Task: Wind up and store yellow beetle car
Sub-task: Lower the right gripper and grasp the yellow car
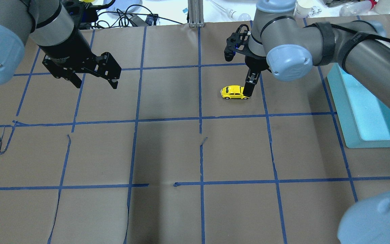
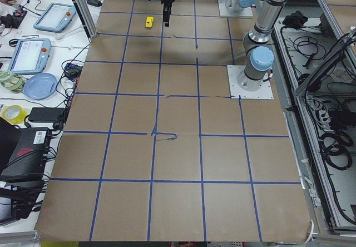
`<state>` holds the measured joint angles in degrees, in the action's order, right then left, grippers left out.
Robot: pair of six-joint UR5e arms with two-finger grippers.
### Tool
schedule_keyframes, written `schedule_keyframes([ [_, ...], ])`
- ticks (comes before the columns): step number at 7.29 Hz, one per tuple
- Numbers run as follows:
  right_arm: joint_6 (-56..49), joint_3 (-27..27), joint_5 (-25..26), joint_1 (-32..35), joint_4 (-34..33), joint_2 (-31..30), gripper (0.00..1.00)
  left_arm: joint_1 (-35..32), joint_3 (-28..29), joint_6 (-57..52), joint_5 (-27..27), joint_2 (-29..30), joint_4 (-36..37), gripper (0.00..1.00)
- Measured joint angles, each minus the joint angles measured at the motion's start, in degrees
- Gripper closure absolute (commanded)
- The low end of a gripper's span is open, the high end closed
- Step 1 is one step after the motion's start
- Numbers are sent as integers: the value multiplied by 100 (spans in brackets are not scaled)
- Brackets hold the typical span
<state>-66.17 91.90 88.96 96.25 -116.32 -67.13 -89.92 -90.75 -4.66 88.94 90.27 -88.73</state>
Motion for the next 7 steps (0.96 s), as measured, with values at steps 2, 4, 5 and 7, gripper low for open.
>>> schedule_keyframes([
  [2, -1034, -24, -39, 12, -549, 425, 0, 0, -4, 0, 0, 0, -2, 0],
  [4, -1257, -52, -78, 38, -909, 835, 0, 0, -10, 0, 0, 0, -3, 0],
  [5, -1265, -66, -90, 60, -941, 986, 6, 1, -12, 0, 0, 0, -4, 0],
  [7, -1271, -113, -166, 124, -983, 1134, 75, 0, -13, 0, 0, 0, -4, 0],
])
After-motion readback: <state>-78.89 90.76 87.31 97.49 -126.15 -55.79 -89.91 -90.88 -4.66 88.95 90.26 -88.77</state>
